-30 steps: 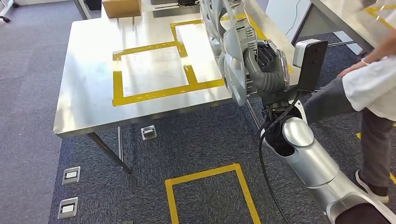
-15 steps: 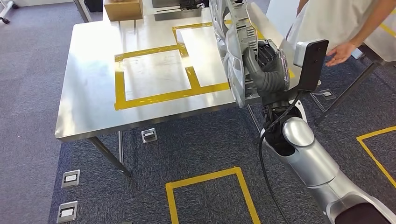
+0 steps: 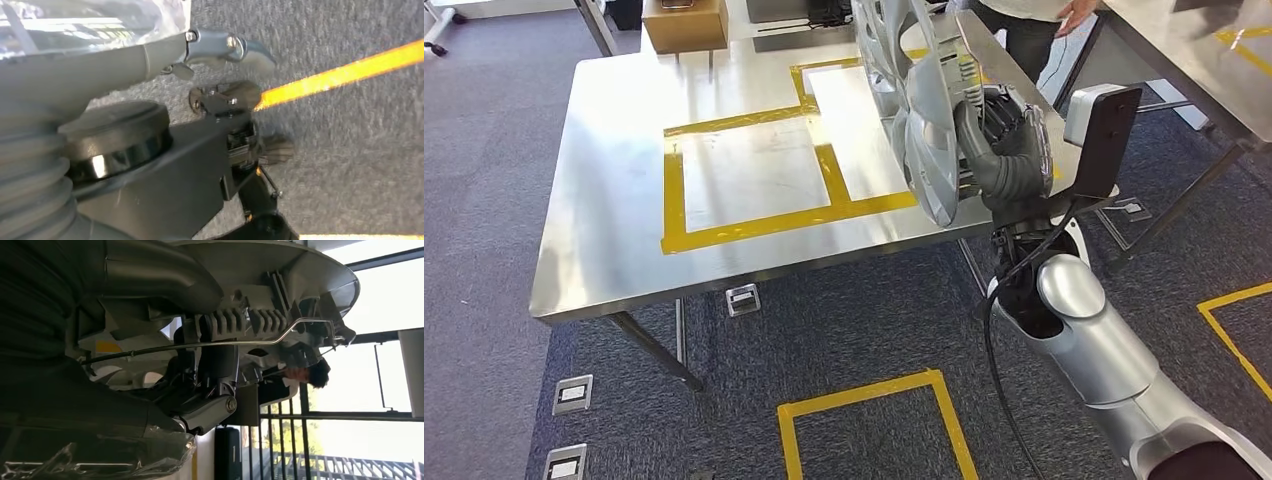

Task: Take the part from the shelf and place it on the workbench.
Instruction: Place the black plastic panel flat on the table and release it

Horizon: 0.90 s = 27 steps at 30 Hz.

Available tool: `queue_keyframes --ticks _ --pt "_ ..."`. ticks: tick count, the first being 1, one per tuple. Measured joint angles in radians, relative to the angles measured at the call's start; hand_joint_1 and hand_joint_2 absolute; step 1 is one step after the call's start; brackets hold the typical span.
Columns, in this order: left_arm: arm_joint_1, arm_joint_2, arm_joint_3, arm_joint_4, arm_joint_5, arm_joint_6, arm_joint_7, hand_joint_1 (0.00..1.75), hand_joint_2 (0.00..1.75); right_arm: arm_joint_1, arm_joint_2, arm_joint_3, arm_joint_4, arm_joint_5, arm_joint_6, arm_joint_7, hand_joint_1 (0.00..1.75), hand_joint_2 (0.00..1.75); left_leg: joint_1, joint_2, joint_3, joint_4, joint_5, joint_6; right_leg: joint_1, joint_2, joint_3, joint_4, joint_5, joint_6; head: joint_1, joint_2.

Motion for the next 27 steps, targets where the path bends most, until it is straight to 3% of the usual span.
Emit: queue_keyframes --ticks 2,5,6,7,8,10,12,14,17,21,22,23,25,27 --pt "-0.002 0.000 -0.001 0.000 0.000 0.000 0.000 0.00 1.75 0.000 0.000 0.000 -0.003 0.000 -0.001 0.000 1.75 1.75 0.001 0.001 -0.020 0.050 -0.012 -0.008 -0.004 0.000 0.020 -0.010 -0.008 -0.011 -0.005 0.000" --pt "-0.001 0.001 -0.002 0.000 0.000 0.000 0.000 0.00 1.75 0.006 -0.001 0.001 -0.003 0.000 -0.002 0.000 1.75 1.75 0.002 0.002 -0.121 0.217 -0.068 -0.015 -0.005 0.001 0.044 -0.016 -0.024 -0.020 -0.012 0.000" --pt "0.001 0.001 -0.003 0.000 0.000 0.000 0.000 0.00 1.75 0.010 -0.001 0.001 -0.003 0.000 -0.002 0.000 1.75 1.75 0.002 0.002 -0.151 0.251 -0.077 -0.015 -0.005 0.002 0.052 -0.016 -0.032 -0.021 -0.012 0.000" --pt "0.002 0.001 -0.004 0.000 0.000 0.000 0.001 0.00 1.75 0.013 -0.001 0.001 -0.003 0.000 -0.002 0.000 1.75 1.75 0.002 0.002 -0.168 0.254 -0.066 -0.015 -0.004 0.004 0.062 -0.016 -0.040 -0.021 -0.012 0.000" --pt "0.003 0.001 -0.004 0.000 0.000 0.001 0.001 0.00 1.75 0.014 -0.001 0.001 -0.003 0.000 -0.003 0.000 1.75 1.75 0.002 0.002 -0.171 0.226 -0.034 -0.012 -0.003 0.005 0.074 -0.015 -0.049 -0.020 -0.012 0.000" --pt "0.003 0.002 -0.005 0.001 0.000 0.002 0.001 0.00 1.75 0.015 -0.001 0.001 -0.004 0.000 -0.004 0.001 1.75 1.75 -0.002 0.002 -0.154 0.121 0.067 0.001 -0.001 0.006 0.100 -0.016 -0.067 -0.017 -0.011 0.000" --pt "0.004 0.004 -0.006 0.002 0.000 0.003 0.001 0.00 1.75 0.014 -0.001 0.002 -0.004 0.000 -0.004 0.000 1.75 1.75 -0.011 0.003 -0.137 0.041 0.112 0.016 -0.002 0.007 0.111 -0.017 -0.080 -0.008 -0.012 0.000" --pt "0.004 0.004 -0.007 0.003 -0.001 0.003 0.002 0.00 1.75 0.015 -0.001 0.002 -0.006 0.000 -0.004 0.001 1.75 1.75 -0.017 0.004 -0.126 0.012 0.100 0.028 -0.002 0.007 0.113 -0.015 -0.086 0.004 -0.014 0.000" --pt "0.001 0.004 -0.007 0.004 -0.002 0.004 0.002 0.00 1.75 0.013 -0.003 -0.001 -0.011 0.000 -0.005 0.001 1.75 1.75 -0.007 0.003 -0.103 -0.007 0.095 0.040 -0.002 0.004 0.099 0.024 -0.107 0.018 -0.012 0.000" --pt "0.001 0.002 -0.007 0.005 -0.003 0.003 0.002 0.00 1.75 0.021 -0.005 0.001 -0.014 0.000 -0.003 0.001 1.75 1.75 -0.001 0.002 -0.079 -0.011 0.075 0.047 -0.009 0.002 -0.042 0.239 -0.170 0.039 -0.010 0.000" --pt "0.002 0.002 -0.007 0.005 -0.003 0.003 0.003 0.00 1.75 0.025 -0.005 0.001 -0.014 0.000 -0.004 0.001 1.75 1.75 0.001 0.002 -0.071 -0.010 0.067 0.045 -0.011 0.002 -0.064 0.253 -0.159 0.042 -0.010 0.000" --pt "0.004 0.002 -0.007 0.005 -0.003 0.003 0.003 0.00 1.75 0.027 -0.005 0.002 -0.014 0.000 -0.003 0.001 1.75 1.75 0.002 0.000 -0.060 -0.010 0.058 0.042 -0.013 0.002 -0.069 0.232 -0.127 0.044 -0.010 0.000" --pt "0.005 0.002 -0.007 0.005 -0.004 0.003 0.003 0.00 1.75 0.029 -0.006 0.001 -0.014 0.000 -0.004 0.001 1.75 1.75 0.006 -0.002 -0.035 -0.009 0.038 0.032 -0.015 0.001 -0.046 0.123 -0.031 0.046 -0.009 0.000" --pt "0.004 0.001 -0.007 0.006 -0.004 0.004 0.004 0.00 1.75 0.030 -0.006 0.002 -0.014 0.000 -0.003 0.002 1.75 1.75 0.008 -0.003 -0.024 -0.006 0.022 0.019 -0.009 -0.001 -0.026 0.034 0.013 0.036 -0.009 0.000"
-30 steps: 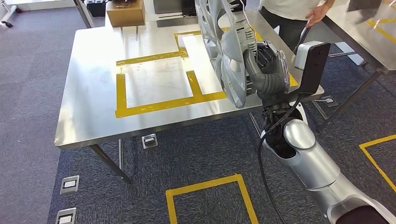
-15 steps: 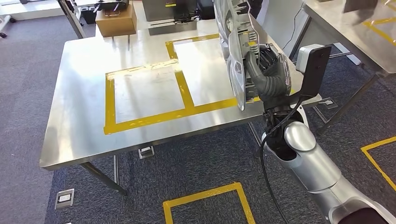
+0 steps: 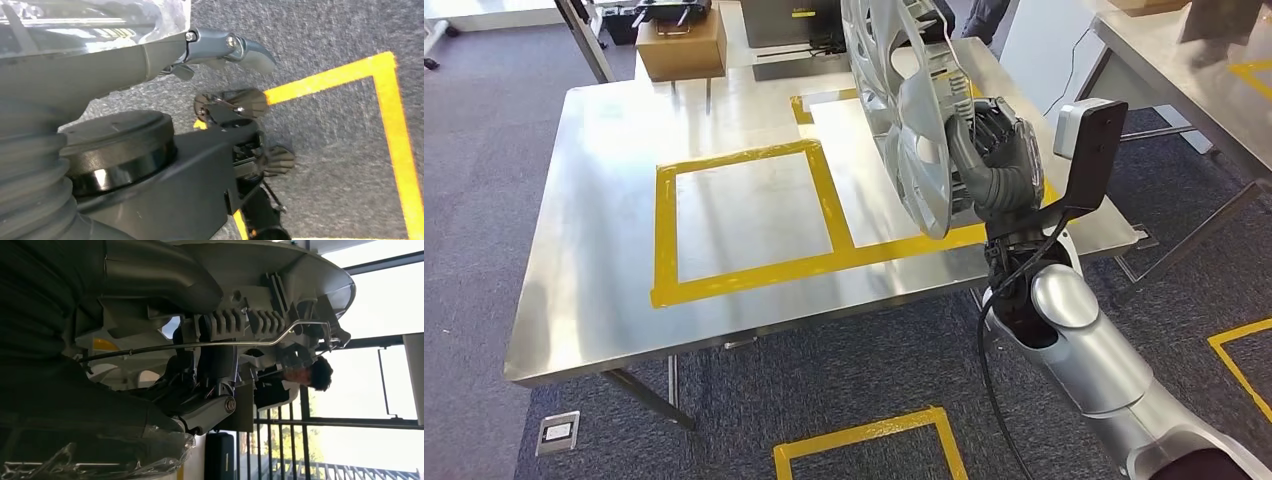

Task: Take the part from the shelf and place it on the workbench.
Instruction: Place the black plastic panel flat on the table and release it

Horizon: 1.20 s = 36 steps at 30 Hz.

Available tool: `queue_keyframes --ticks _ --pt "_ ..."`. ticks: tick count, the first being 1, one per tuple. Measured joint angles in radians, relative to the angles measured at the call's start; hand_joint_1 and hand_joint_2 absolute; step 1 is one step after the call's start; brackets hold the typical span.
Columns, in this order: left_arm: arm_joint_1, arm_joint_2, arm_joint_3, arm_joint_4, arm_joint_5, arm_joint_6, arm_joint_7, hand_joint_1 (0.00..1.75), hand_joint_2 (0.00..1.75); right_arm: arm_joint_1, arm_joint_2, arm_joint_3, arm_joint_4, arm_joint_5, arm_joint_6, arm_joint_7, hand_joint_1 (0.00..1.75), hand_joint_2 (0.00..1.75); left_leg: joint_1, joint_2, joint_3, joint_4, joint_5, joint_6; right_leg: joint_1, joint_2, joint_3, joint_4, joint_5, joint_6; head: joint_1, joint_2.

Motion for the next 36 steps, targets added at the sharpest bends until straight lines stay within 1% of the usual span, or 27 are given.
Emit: queue_keyframes --ticks 2,3,5,7,9,10,11,12,13,14,15,16,18,20,21,22,24,25,26,27,28,29,30,31,33,35,36 --pt "-0.001 -0.001 0.000 0.000 0.000 0.001 0.002 0.00 1.75 0.000 0.000 0.000 -0.002 0.000 0.000 0.000 1.75 1.75 -0.001 0.000 0.003 0.002 -0.012 -0.015 0.005 -0.001 0.003 -0.023 -0.013 -0.020 0.002 0.000" --pt "-0.002 -0.001 0.000 0.000 0.000 0.002 0.003 0.00 1.75 0.000 0.000 -0.001 -0.003 0.000 0.000 0.000 1.75 1.75 -0.002 0.001 0.006 0.001 -0.018 -0.022 0.004 -0.001 0.009 -0.026 -0.018 -0.030 0.003 0.000" --pt "-0.006 0.000 -0.001 0.000 -0.001 0.003 0.005 0.00 1.75 0.000 -0.001 -0.002 -0.003 0.000 0.000 0.000 1.75 1.75 -0.001 0.003 0.003 0.025 -0.034 -0.029 0.000 -0.001 0.026 -0.033 -0.027 -0.042 0.001 0.000" --pt "-0.007 0.000 -0.001 0.000 -0.002 0.004 0.006 0.00 1.75 0.003 -0.001 -0.001 -0.002 0.000 0.000 0.000 1.75 1.75 -0.002 0.005 -0.042 0.121 -0.071 -0.031 -0.001 -0.001 0.047 -0.040 -0.037 -0.051 -0.004 0.000" --pt "-0.004 0.000 -0.001 0.000 -0.002 0.004 0.007 0.00 1.75 0.011 -0.001 0.000 0.001 0.000 0.000 0.000 1.75 1.75 -0.004 0.005 -0.109 0.236 -0.109 -0.029 0.001 0.001 0.068 -0.042 -0.052 -0.055 -0.006 0.000" --pt "-0.002 0.000 -0.001 0.000 -0.002 0.004 0.007 0.00 1.75 0.014 -0.002 0.000 0.002 0.000 0.000 0.000 1.75 1.75 -0.005 0.005 -0.133 0.262 -0.108 -0.028 0.002 0.002 0.079 -0.042 -0.060 -0.056 -0.007 0.000" --pt "-0.001 0.000 -0.001 0.000 -0.002 0.004 0.007 0.00 1.75 0.016 -0.002 0.000 0.004 0.000 0.000 0.000 1.75 1.75 -0.006 0.005 -0.144 0.256 -0.086 -0.026 0.004 0.004 0.091 -0.042 -0.069 -0.056 -0.007 0.000" --pt "-0.001 0.000 -0.001 0.000 -0.003 0.004 0.007 0.00 1.75 0.016 -0.002 -0.001 0.005 0.000 0.000 0.000 1.75 1.75 -0.008 0.005 -0.142 0.218 -0.041 -0.022 0.005 0.005 0.104 -0.042 -0.079 -0.055 -0.007 0.000" --pt "-0.001 0.000 -0.001 0.000 -0.003 0.004 0.007 0.00 1.75 0.014 -0.002 -0.001 0.005 0.000 0.000 0.001 1.75 1.75 -0.010 0.005 -0.133 0.164 0.013 -0.015 0.006 0.005 0.117 -0.043 -0.088 -0.054 -0.007 0.000" --pt "0.000 0.001 -0.001 0.000 -0.003 0.004 0.007 0.00 1.75 0.012 -0.002 -0.001 0.005 0.000 0.000 0.000 1.75 1.75 -0.014 0.005 -0.126 0.118 0.057 -0.008 0.006 0.006 0.128 -0.045 -0.095 -0.052 -0.006 0.000" --pt "0.000 0.002 -0.001 0.000 -0.003 0.003 0.007 0.00 1.75 0.010 -0.002 -0.001 0.006 0.000 0.000 0.000 1.75 1.75 -0.019 0.005 -0.116 0.078 0.085 0.000 0.006 0.006 0.135 -0.048 -0.101 -0.048 -0.007 0.000" --pt "0.001 0.003 -0.001 0.000 -0.003 0.003 0.008 0.00 1.75 0.008 -0.002 -0.001 0.006 0.000 0.001 0.000 1.75 1.75 -0.025 0.006 -0.109 0.055 0.092 0.008 0.004 0.006 0.138 -0.051 -0.104 -0.043 -0.009 0.000" --pt "-0.001 0.003 -0.001 0.000 -0.003 0.001 0.008 0.00 1.75 0.005 -0.002 -0.002 0.006 0.000 0.002 0.000 1.75 1.75 -0.031 0.009 -0.089 0.020 0.077 0.021 0.004 0.005 0.142 -0.057 -0.105 -0.031 -0.012 0.000" --pt "-0.004 0.003 -0.001 0.000 -0.003 0.001 0.008 0.00 1.75 0.000 -0.004 -0.005 0.006 0.000 0.002 0.001 1.75 1.75 -0.024 0.010 -0.067 -0.009 0.065 0.030 0.005 0.002 0.138 -0.043 -0.114 -0.021 -0.011 0.000" --pt "-0.005 0.003 0.000 0.000 -0.003 0.001 0.008 0.00 1.75 -0.003 -0.005 -0.005 0.006 0.000 0.003 0.001 1.75 1.75 -0.019 0.009 -0.057 -0.019 0.061 0.033 0.005 0.002 0.121 -0.013 -0.126 -0.016 -0.009 0.000" --pt "-0.005 0.003 0.000 0.000 -0.003 0.001 0.008 0.00 1.75 -0.004 -0.006 -0.005 0.007 0.000 0.003 0.001 1.75 1.75 -0.016 0.008 -0.049 -0.022 0.058 0.035 0.003 0.002 0.091 0.036 -0.145 -0.010 -0.007 0.000" --pt "-0.001 0.002 0.000 0.001 -0.003 0.000 0.008 0.00 1.75 0.000 -0.006 -0.003 0.011 0.000 0.005 0.001 1.75 1.75 -0.014 0.007 -0.037 -0.021 0.045 0.037 -0.002 0.002 0.013 0.152 -0.181 0.001 -0.004 0.000" --pt "0.001 0.001 -0.001 0.001 -0.003 0.000 0.008 0.00 1.75 0.003 -0.007 -0.002 0.014 0.000 0.006 0.001 1.75 1.75 -0.013 0.006 -0.029 -0.020 0.038 0.035 -0.004 0.001 -0.017 0.185 -0.181 0.005 -0.004 0.000" --pt "0.004 0.000 -0.001 0.001 -0.003 0.000 0.008 0.00 1.75 0.005 -0.007 -0.001 0.017 0.000 0.007 0.002 1.75 1.75 -0.012 0.005 -0.020 -0.019 0.029 0.033 -0.005 0.001 -0.033 0.185 -0.160 0.007 -0.004 0.000" --pt "0.005 0.000 -0.001 0.001 -0.003 0.000 0.008 0.00 1.75 0.006 -0.007 -0.001 0.019 0.000 0.008 0.002 1.75 1.75 -0.011 0.004 -0.009 -0.018 0.020 0.030 -0.006 0.001 -0.032 0.151 -0.118 0.008 -0.003 0.000" --pt "0.006 -0.001 -0.001 0.001 -0.003 0.000 0.008 0.00 1.75 0.006 -0.007 -0.001 0.021 0.000 0.008 0.002 1.75 1.75 -0.009 0.003 0.003 -0.018 0.010 0.026 -0.006 0.000 -0.021 0.093 -0.065 0.008 -0.003 0.000" --pt "0.006 -0.001 -0.001 0.001 -0.003 0.000 0.008 0.00 1.75 0.006 -0.007 0.000 0.023 0.000 0.008 0.002 1.75 1.75 -0.008 0.003 0.013 -0.018 0.002 0.021 -0.003 0.000 -0.009 0.043 -0.024 0.005 -0.004 0.000" --pt "0.006 -0.001 -0.001 0.000 -0.003 0.000 0.008 0.00 1.75 0.006 -0.008 0.000 0.024 0.000 0.008 0.002 1.75 1.75 -0.007 0.002 0.018 -0.018 -0.005 0.016 0.001 0.000 0.005 -0.002 -0.006 0.000 -0.003 0.000" --pt "0.006 -0.002 -0.001 0.000 -0.003 -0.001 0.008 0.00 1.75 0.006 -0.008 0.000 0.025 0.000 0.008 0.002 1.75 1.75 -0.007 0.002 0.019 -0.017 -0.011 0.009 0.005 0.000 0.013 -0.024 -0.002 -0.008 -0.003 0.000" --pt "0.004 -0.003 -0.001 0.000 -0.003 -0.002 0.009 0.00 1.75 0.003 -0.008 -0.001 0.027 0.000 0.008 0.003 1.75 1.75 -0.007 0.002 0.021 -0.018 -0.020 -0.005 0.010 -0.001 0.023 -0.036 -0.024 -0.026 0.000 0.000" --pt "-0.001 -0.003 -0.001 0.000 -0.003 -0.006 0.009 0.00 1.75 0.001 -0.009 -0.002 0.029 0.000 0.008 0.005 1.75 1.75 -0.008 0.003 0.023 -0.008 -0.030 -0.015 0.004 -0.002 0.037 -0.045 -0.028 -0.036 0.002 0.000" --pt "-0.005 -0.003 -0.001 0.000 -0.003 -0.008 0.009 0.00 1.75 0.000 -0.009 -0.002 0.031 0.000 0.007 0.007 1.75 1.75 -0.009 0.004 0.012 0.020 -0.039 -0.019 0.001 -0.002 0.047 -0.052 -0.029 -0.040 0.000 0.000"
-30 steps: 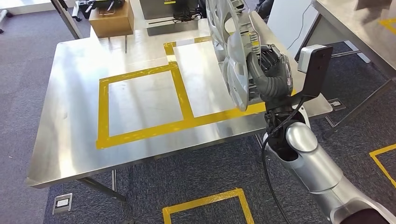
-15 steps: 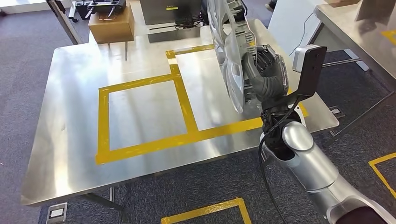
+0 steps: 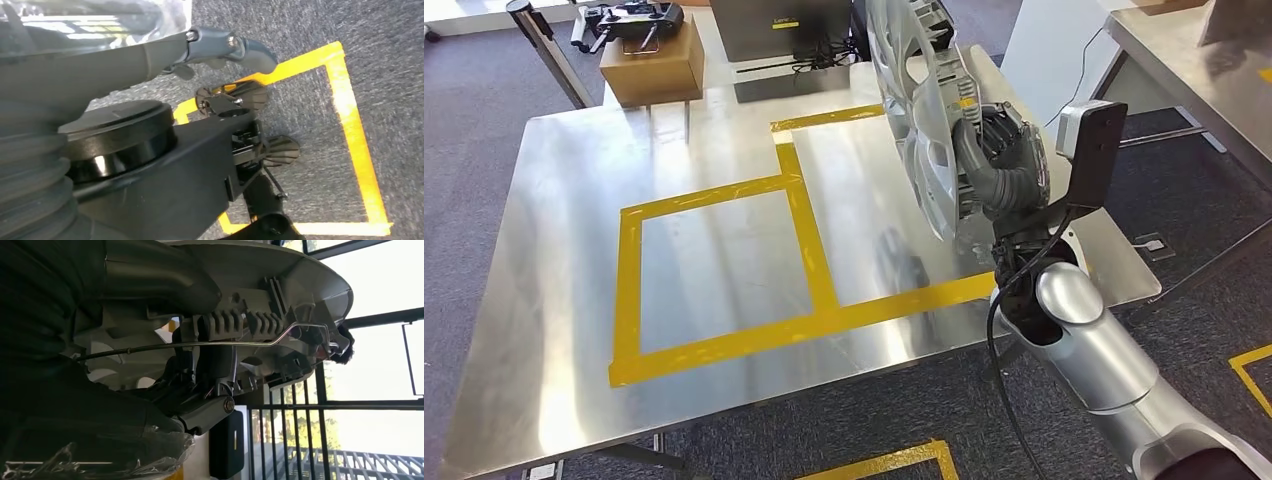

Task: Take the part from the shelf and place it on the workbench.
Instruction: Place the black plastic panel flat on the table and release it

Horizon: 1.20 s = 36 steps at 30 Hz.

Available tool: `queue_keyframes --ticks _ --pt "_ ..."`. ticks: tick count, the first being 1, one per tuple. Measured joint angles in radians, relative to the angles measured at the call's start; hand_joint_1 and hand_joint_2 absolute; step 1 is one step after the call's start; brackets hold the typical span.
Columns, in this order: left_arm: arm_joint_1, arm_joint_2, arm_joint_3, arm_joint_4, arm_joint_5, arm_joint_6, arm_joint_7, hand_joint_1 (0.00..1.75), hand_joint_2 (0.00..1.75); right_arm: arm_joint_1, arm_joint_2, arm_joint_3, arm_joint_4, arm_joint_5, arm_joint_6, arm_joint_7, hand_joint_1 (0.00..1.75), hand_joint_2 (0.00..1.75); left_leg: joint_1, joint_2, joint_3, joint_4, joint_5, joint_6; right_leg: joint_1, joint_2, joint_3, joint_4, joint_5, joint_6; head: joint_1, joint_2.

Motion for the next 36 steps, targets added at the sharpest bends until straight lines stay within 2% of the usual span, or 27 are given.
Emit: queue_keyframes --ticks 3,4,5,6,8,9,10,12,13,16,21,24,31,36 --pt "0.001 0.000 0.000 0.000 0.000 -0.003 -0.001 0.00 1.75 0.004 -0.001 0.007 0.012 0.016 -0.005 0.012 1.75 1.75 0.000 0.002 -0.086 0.176 -0.065 -0.001 -0.002 0.001 0.030 -0.011 -0.012 -0.010 -0.005 0.000" --pt "0.003 0.001 0.000 0.000 0.000 -0.003 0.000 0.00 1.75 0.005 -0.001 0.010 0.018 0.033 -0.010 0.022 1.75 1.75 0.000 0.002 -0.115 0.219 -0.076 0.000 -0.001 0.002 0.039 -0.011 -0.018 -0.012 -0.005 0.000" --pt "0.005 0.001 0.000 0.000 0.000 -0.003 0.000 0.00 1.75 0.004 -0.001 0.015 0.023 0.055 -0.018 0.035 1.75 1.75 -0.001 0.002 -0.132 0.232 -0.065 0.000 0.000 0.003 0.047 -0.011 -0.024 -0.012 -0.005 0.000" --pt "0.005 0.001 0.000 0.000 -0.001 -0.004 0.000 0.00 1.75 -0.002 -0.002 0.019 0.029 0.080 -0.025 0.050 1.75 1.75 -0.001 0.002 -0.138 0.212 -0.030 0.001 0.000 0.004 0.055 -0.011 -0.030 -0.012 -0.005 0.000" --pt "0.004 0.001 0.000 0.000 -0.004 -0.006 0.000 0.00 1.75 -0.025 -0.002 0.029 0.038 0.136 -0.036 0.086 1.75 1.75 -0.002 0.002 -0.124 0.108 0.074 0.006 0.001 0.007 0.070 -0.012 -0.041 -0.009 -0.005 0.000" --pt "0.004 0.001 0.000 0.001 -0.006 -0.008 0.000 0.00 1.75 -0.040 -0.002 0.035 0.043 0.160 -0.039 0.101 1.75 1.75 -0.005 0.002 -0.117 0.060 0.110 0.010 0.001 0.008 0.075 -0.014 -0.043 -0.006 -0.005 0.000" --pt "0.003 0.002 0.000 0.001 -0.008 -0.010 0.000 0.00 1.75 -0.055 -0.003 0.041 0.048 0.184 -0.041 0.117 1.75 1.75 -0.009 0.002 -0.108 0.022 0.129 0.015 0.000 0.009 0.075 -0.014 -0.045 -0.001 -0.006 0.000" --pt "0.003 0.002 0.000 0.001 -0.009 -0.012 0.001 0.00 1.75 -0.081 -0.005 0.052 0.059 0.242 -0.047 0.151 1.75 1.75 -0.014 0.002 -0.101 -0.007 0.123 0.022 0.001 0.009 0.069 -0.012 -0.048 0.009 -0.008 0.000" --pt "0.002 0.002 0.000 0.001 -0.010 -0.014 0.003 0.00 1.75 -0.094 -0.007 0.058 0.065 0.284 -0.051 0.174 1.75 1.75 -0.013 0.001 -0.096 -0.016 0.117 0.021 0.002 0.007 0.064 -0.010 -0.050 0.013 -0.010 0.000" --pt "0.001 0.002 0.000 0.001 -0.011 -0.020 0.009 0.00 1.75 -0.133 -0.012 0.082 0.085 0.432 -0.060 0.251 1.75 1.75 -0.008 -0.005 -0.099 -0.021 0.106 0.017 0.005 0.002 0.061 -0.009 -0.052 0.013 -0.009 0.000" --pt "0.000 0.001 -0.005 0.002 -0.013 -0.030 0.016 0.00 1.75 -0.207 -0.023 0.146 0.138 0.756 -0.016 0.420 1.75 1.75 -0.009 -0.006 -0.099 -0.020 0.106 0.023 0.005 0.002 0.067 -0.019 -0.047 0.018 -0.007 0.000" --pt "0.001 0.001 -0.005 0.002 -0.014 -0.033 0.018 0.00 1.75 -0.226 -0.023 0.166 0.152 0.914 0.027 0.485 1.75 1.75 -0.010 -0.006 -0.099 -0.020 0.106 0.025 0.004 0.002 0.068 -0.022 -0.045 0.022 -0.007 0.000" --pt "0.001 0.001 -0.005 0.002 -0.018 -0.036 0.018 0.00 1.75 -0.241 -0.023 0.208 0.175 1.122 0.120 0.561 1.75 1.75 -0.010 -0.006 -0.097 -0.020 0.108 0.027 0.005 0.002 0.067 -0.023 -0.043 0.024 -0.007 0.000" --pt "0.001 0.002 -0.006 0.004 -0.025 -0.036 0.024 0.00 1.75 -0.247 -0.023 0.236 0.185 1.184 0.195 0.578 1.75 1.75 -0.008 -0.006 -0.096 -0.022 0.109 0.026 0.006 0.002 0.067 -0.021 -0.043 0.024 -0.007 0.000"
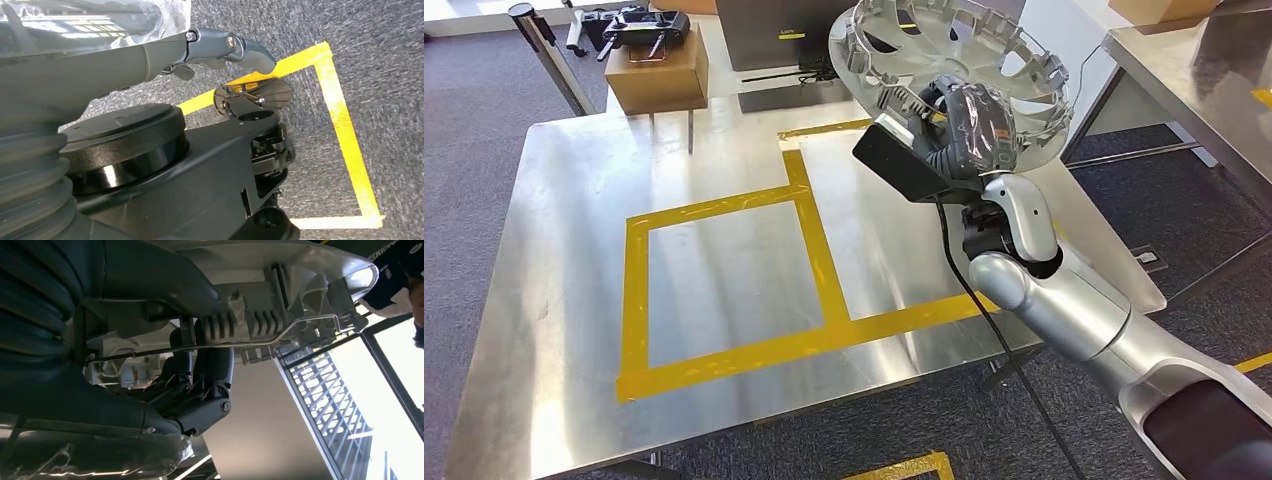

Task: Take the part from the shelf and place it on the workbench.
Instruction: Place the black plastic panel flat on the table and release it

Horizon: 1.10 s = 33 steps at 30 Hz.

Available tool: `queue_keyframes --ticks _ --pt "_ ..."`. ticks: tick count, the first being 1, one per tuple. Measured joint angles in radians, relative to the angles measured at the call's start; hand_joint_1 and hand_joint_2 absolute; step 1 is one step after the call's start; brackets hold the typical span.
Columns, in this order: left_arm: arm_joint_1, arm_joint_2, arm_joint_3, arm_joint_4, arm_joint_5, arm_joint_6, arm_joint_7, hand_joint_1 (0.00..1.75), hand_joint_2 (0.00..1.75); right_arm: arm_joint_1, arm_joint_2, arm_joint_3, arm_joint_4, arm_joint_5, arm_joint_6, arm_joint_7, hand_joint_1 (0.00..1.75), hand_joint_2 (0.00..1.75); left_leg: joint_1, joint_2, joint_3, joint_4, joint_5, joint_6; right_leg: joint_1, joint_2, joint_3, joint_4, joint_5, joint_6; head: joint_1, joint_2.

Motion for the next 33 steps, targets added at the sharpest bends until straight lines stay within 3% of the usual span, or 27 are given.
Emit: queue_keyframes --ticks 9,22,28,33 --pt "-0.001 0.000 0.000 0.002 -0.007 -0.005 0.003 0.00 1.75 -0.004 0.018 0.041 0.044 0.011 0.163 0.002 1.75 1.75 0.001 0.000 0.000 -0.001 0.001 -0.001 0.001 0.000 0.000 0.001 0.000 0.000 0.000 0.000" --pt "-0.001 0.000 0.000 0.006 -0.008 -0.007 0.024 0.00 1.75 -0.008 0.088 0.127 0.204 -0.091 0.259 0.007 1.75 1.75 0.001 0.000 0.000 -0.001 0.001 -0.001 0.001 0.000 0.000 0.001 0.000 0.000 0.000 0.000" --pt "-0.001 -0.001 0.000 0.006 -0.008 -0.005 0.027 0.00 1.75 -0.014 0.114 0.151 0.267 -0.067 0.292 0.080 1.75 1.75 0.001 0.000 0.000 -0.001 0.001 -0.001 0.001 0.000 0.000 0.001 0.000 0.000 0.000 0.000" --pt "-0.001 -0.001 0.000 0.006 -0.008 -0.007 0.027 0.00 1.75 -0.025 0.130 0.171 0.309 -0.063 0.383 0.134 1.75 1.75 0.001 0.000 0.001 -0.001 0.001 -0.001 0.001 0.001 0.000 0.001 0.000 -0.001 0.000 0.000"
